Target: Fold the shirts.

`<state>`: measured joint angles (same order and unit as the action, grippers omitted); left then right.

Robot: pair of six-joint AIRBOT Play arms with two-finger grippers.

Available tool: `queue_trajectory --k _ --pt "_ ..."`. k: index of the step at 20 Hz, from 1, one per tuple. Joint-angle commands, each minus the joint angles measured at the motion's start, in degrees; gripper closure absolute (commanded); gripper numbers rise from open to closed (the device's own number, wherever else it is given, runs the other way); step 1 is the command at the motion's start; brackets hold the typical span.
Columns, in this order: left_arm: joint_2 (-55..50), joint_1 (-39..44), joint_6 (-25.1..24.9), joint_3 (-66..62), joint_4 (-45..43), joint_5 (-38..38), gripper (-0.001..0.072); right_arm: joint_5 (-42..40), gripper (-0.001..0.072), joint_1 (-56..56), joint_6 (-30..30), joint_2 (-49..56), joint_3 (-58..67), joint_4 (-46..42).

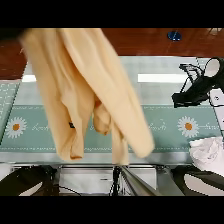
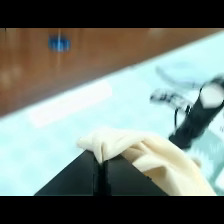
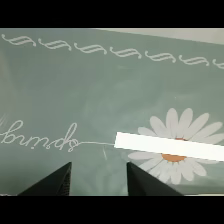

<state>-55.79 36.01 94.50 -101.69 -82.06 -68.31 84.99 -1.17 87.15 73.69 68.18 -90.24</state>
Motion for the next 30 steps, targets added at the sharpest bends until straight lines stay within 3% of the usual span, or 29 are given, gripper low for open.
queue_trajectory --k 1,7,10,11,12,13,15,19,21,25,30 --pt "-4.48 1.20 -0.39 10.99 3.15 -3.50 0.0684 0.81 0.0287 0.00 0.00 0.00 0.07 -0.15" --pt "-12.11 1.38 -7.06 41.46 12.20 15.52 0.0684 0.55 0.0287 -0.02 0.02 0.00 0.07 0.39" --pt "-14.23 -1.62 -7.17 43.76 12.11 15.13 0.0667 0.20 0.0287 -0.02 0.02 0.00 0.07 1.92" --pt "-13.86 -3.80 -8.85 42.60 12.04 14.14 0.0614 -0.02 0.0288 -0.02 0.02 0.00 0.07 2.47" --pt "-13.40 -6.40 -10.60 40.70 12.02 12.87 0.0608 -0.15 0.0287 -0.02 0.02 0.00 0.07 2.78" --pt "-12.83 -9.75 -12.02 37.97 12.02 10.95 0.0511 -0.22 0.0288 -0.02 0.02 0.00 0.07 2.82" --pt "-12.04 -16.98 -12.24 32.33 12.02 5.75 0.0001 -0.42 0.0287 -0.02 0.00 0.00 0.07 2.73" --pt "-11.52 -31.43 -16.02 30.03 12.04 -9.11 -0.0013 -1.18 0.0287 -0.02 0.00 0.00 0.07 2.75" --pt "-11.43 -36.92 -17.70 34.29 13.14 -12.26 -0.0013 -1.70 0.0287 -0.02 0.00 0.02 0.07 2.80" --pt "-12.33 -43.43 -23.96 48.37 25.33 -10.56 -0.0013 -2.80 0.0287 -0.02 -0.02 0.02 0.07 2.82" --pt "-20.06 -41.83 -24.46 52.39 34.40 -3.65 -0.0013 -3.17 0.0287 -0.02 0.00 0.00 0.07 2.89"
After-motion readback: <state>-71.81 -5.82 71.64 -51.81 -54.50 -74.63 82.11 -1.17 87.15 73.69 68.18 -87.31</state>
